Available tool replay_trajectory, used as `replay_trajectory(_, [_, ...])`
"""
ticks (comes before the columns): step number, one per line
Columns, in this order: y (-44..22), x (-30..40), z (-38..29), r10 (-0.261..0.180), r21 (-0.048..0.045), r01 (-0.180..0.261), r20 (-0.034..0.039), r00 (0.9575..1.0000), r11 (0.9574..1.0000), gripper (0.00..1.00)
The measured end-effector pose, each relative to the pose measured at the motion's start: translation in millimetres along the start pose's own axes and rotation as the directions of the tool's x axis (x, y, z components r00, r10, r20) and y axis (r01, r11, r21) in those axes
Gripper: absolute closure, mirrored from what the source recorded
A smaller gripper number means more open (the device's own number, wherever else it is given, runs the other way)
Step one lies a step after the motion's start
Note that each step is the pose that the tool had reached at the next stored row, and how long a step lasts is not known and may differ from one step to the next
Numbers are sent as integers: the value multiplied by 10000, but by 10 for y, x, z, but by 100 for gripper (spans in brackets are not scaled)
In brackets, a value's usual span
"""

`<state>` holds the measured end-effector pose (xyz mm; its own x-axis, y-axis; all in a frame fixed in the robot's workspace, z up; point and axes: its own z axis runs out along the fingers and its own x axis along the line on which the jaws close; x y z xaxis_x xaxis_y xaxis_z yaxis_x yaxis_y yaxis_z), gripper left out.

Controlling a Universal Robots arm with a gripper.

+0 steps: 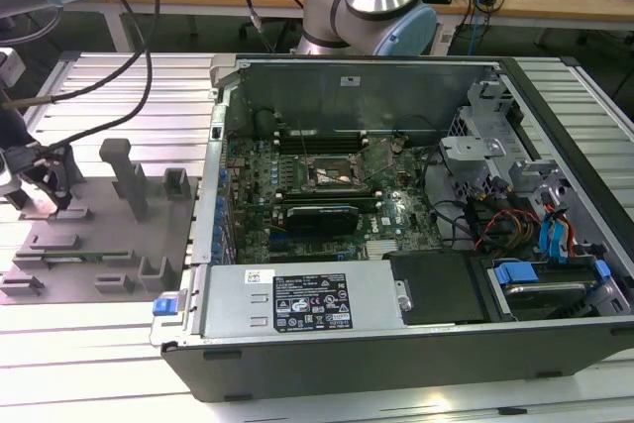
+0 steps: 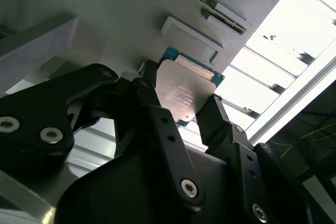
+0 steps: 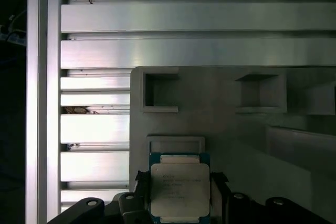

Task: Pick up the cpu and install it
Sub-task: 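Pick up the cpu and move it towards the insertion slot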

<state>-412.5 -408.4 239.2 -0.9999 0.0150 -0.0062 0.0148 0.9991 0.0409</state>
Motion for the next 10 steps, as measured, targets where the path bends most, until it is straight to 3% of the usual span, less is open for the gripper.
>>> replay_trajectory(10, [5, -1, -96, 0, -1, 0, 2, 10000, 10000, 45])
